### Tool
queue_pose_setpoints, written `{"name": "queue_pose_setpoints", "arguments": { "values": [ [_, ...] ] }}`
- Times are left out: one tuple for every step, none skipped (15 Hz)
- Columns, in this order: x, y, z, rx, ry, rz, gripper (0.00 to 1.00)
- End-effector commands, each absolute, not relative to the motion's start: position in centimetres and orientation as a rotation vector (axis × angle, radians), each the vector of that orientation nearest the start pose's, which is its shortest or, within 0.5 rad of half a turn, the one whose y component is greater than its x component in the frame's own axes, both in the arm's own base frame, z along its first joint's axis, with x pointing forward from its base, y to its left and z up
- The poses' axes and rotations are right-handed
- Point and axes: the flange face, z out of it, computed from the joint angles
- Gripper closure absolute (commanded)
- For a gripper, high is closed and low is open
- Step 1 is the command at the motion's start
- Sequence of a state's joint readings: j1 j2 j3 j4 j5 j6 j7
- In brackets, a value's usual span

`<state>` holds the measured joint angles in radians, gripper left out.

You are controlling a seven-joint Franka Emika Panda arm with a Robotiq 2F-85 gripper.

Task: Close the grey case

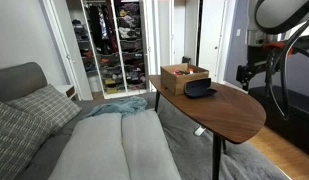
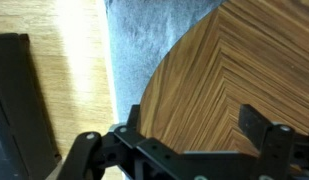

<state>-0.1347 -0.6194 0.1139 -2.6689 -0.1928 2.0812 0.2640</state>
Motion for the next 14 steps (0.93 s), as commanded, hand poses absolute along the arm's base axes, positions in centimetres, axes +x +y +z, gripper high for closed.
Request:
{"name": "queue_pose_setpoints", "arguments": {
  "values": [
    [35.4,-1.8,43.1,-3.352,0.358,-0.086,0.00],
    [35.4,-1.8,43.1,-3.352,0.358,-0.086,0.00],
    [35.4,-1.8,43.1,-3.353,0.358,-0.086,0.00],
    [35.4,-1.8,43.1,-3.352,0.358,-0.086,0.00],
    [35.4,-1.8,43.1,-3.352,0.358,-0.086,0.00],
    [36.0,-1.4,43.3,-3.318,0.304,-0.137,0.00],
    [36.7,-1.1,43.5,-3.294,0.250,-0.213,0.00],
    [37.3,-0.8,43.9,-3.269,0.205,-0.272,0.00],
    [37.9,-0.5,44.2,-3.232,0.155,-0.336,0.00],
    [38.5,-0.2,44.4,-3.199,0.102,-0.389,0.00],
    [39.2,0.1,44.5,-3.173,0.045,-0.435,0.00],
    [39.9,0.4,44.4,-3.143,0.001,-0.476,0.00],
    [40.7,0.8,44.2,-3.109,-0.050,-0.508,0.00],
    [41.3,1.2,44.0,-3.086,-0.088,-0.534,0.00]
  ]
}}
